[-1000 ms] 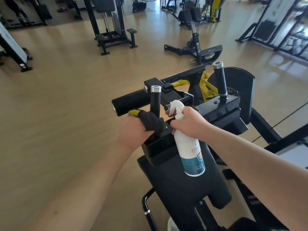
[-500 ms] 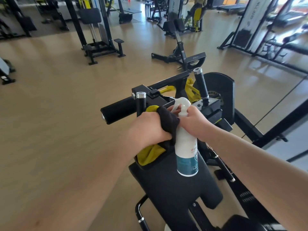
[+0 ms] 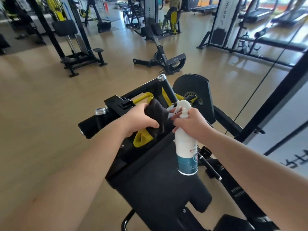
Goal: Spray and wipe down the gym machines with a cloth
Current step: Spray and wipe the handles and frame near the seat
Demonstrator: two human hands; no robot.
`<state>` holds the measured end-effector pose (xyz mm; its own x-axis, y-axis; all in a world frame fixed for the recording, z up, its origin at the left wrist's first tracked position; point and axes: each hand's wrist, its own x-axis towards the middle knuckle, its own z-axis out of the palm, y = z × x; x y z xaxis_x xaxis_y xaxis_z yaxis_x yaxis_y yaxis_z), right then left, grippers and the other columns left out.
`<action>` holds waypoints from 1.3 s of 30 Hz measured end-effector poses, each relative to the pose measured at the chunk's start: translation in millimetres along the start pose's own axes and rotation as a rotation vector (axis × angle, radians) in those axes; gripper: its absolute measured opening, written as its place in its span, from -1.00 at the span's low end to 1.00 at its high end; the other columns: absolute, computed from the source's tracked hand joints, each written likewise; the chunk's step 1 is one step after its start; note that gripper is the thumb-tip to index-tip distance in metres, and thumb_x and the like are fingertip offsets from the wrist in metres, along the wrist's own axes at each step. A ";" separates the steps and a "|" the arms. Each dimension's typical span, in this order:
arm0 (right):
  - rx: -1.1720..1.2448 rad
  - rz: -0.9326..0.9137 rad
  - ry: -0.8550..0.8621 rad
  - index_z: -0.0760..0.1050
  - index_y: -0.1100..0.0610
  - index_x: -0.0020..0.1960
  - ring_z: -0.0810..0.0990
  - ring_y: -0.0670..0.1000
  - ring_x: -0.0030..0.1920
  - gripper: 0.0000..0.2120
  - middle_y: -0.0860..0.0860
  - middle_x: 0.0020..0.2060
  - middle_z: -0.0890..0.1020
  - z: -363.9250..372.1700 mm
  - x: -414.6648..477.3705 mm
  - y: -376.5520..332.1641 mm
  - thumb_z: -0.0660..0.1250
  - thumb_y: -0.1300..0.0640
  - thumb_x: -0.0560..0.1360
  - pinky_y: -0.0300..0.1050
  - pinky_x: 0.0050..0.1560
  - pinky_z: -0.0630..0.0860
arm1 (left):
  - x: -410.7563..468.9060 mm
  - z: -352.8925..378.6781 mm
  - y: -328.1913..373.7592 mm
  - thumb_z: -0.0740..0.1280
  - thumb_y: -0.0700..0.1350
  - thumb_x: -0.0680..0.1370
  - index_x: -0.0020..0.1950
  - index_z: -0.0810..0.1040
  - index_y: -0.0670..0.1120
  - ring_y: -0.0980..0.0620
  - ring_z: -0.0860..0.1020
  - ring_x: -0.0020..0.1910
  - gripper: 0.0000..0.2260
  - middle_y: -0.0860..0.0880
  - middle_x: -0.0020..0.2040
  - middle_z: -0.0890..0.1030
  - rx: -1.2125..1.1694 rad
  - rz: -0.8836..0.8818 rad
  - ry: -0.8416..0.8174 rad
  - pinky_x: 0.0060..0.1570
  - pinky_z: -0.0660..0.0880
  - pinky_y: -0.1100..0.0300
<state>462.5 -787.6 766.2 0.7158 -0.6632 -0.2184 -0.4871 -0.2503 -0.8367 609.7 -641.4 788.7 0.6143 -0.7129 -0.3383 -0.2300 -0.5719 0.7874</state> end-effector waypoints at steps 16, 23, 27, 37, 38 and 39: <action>0.040 0.000 -0.081 0.50 0.02 0.21 0.78 0.08 -0.17 -0.69 0.09 -0.05 0.72 -18.7 62.1 18.2 0.42 0.11 0.49 0.17 -0.05 0.74 | 61.1 27.9 5.3 0.16 -0.27 0.69 0.23 0.54 0.03 -0.16 0.60 0.16 -0.72 -0.18 0.23 0.56 -0.835 -0.105 0.354 0.12 0.62 -0.06; 0.007 -0.062 -0.026 0.52 0.09 -0.01 0.73 0.13 -0.14 -0.89 0.14 -0.09 0.70 -23.0 81.3 3.2 0.41 0.11 0.51 0.13 -0.02 0.72 | 78.5 30.6 14.2 -0.01 -0.45 0.57 0.40 0.49 -0.13 -0.30 0.59 0.24 -0.49 -0.31 0.31 0.52 -1.453 -0.011 0.297 0.01 0.64 -0.16; -0.006 -0.046 -0.050 0.52 0.09 0.08 0.74 0.13 -0.12 -0.80 0.12 -0.08 0.70 -25.5 88.4 6.5 0.42 0.08 0.50 0.13 -0.02 0.72 | 86.8 41.8 17.9 -0.02 -0.52 0.56 0.49 0.45 -0.08 -0.26 0.61 0.19 -0.38 -0.26 0.28 0.56 -1.348 0.010 0.309 -0.03 0.64 -0.15; 0.029 0.046 0.019 0.56 0.09 0.06 0.76 0.13 -0.15 -0.82 0.13 -0.12 0.73 -35.9 96.0 33.6 0.41 0.11 0.47 0.20 -0.02 0.73 | 119.4 64.3 11.5 0.18 -0.43 0.62 0.46 0.43 -0.02 -0.15 0.70 0.08 -0.51 -0.13 0.12 0.71 -1.377 0.017 0.222 -0.07 0.67 -0.07; 0.022 0.049 0.009 0.55 0.09 0.06 0.76 0.13 -0.15 -0.81 0.13 -0.11 0.73 -36.8 96.7 34.6 0.41 0.10 0.47 0.19 -0.01 0.73 | 123.3 65.9 13.1 0.17 -0.45 0.62 0.46 0.42 -0.03 -0.16 0.68 0.13 -0.51 -0.14 0.17 0.69 -1.339 0.043 0.220 0.02 0.66 -0.11; 0.013 0.053 0.003 0.53 0.08 0.06 0.76 0.13 -0.14 -0.81 0.13 -0.10 0.73 -37.3 97.4 35.5 0.42 0.10 0.47 0.19 0.01 0.73 | 126.4 67.9 14.5 0.15 -0.47 0.61 0.45 0.40 -0.04 -0.17 0.66 0.17 -0.50 -0.14 0.22 0.65 -1.265 0.069 0.225 0.10 0.64 -0.14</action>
<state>496.3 -887.3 733.9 0.6881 -0.6772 -0.2608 -0.5172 -0.2055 -0.8308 632.8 -767.4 722.4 0.7712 -0.5712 -0.2810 0.5304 0.3325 0.7798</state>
